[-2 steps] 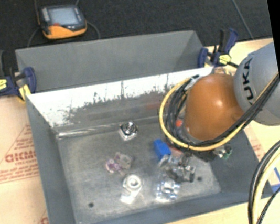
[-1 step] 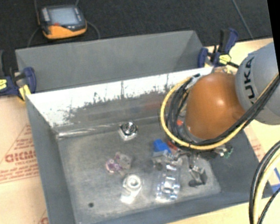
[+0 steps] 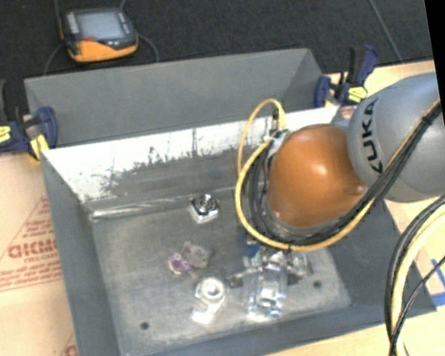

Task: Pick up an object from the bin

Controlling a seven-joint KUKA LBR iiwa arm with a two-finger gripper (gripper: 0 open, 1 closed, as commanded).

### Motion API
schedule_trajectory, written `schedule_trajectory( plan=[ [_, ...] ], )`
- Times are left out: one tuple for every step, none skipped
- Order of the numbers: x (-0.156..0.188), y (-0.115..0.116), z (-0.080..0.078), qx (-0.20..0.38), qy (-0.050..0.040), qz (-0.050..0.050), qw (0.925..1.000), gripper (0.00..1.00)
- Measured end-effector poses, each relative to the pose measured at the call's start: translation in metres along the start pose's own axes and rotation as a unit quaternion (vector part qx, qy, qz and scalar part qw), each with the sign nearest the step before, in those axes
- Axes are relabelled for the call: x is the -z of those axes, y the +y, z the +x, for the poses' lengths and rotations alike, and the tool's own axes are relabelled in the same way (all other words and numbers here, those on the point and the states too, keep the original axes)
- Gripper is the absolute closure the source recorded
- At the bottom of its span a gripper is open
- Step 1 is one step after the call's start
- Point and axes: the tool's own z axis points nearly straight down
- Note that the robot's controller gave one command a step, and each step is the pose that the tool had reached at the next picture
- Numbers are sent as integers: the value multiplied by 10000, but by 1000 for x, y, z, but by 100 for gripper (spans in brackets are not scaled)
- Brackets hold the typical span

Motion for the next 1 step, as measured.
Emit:
schedule_trajectory(
  plan=[
    [1, -1, 0, -4, 2, 9, 10000, 100]
  ],
)
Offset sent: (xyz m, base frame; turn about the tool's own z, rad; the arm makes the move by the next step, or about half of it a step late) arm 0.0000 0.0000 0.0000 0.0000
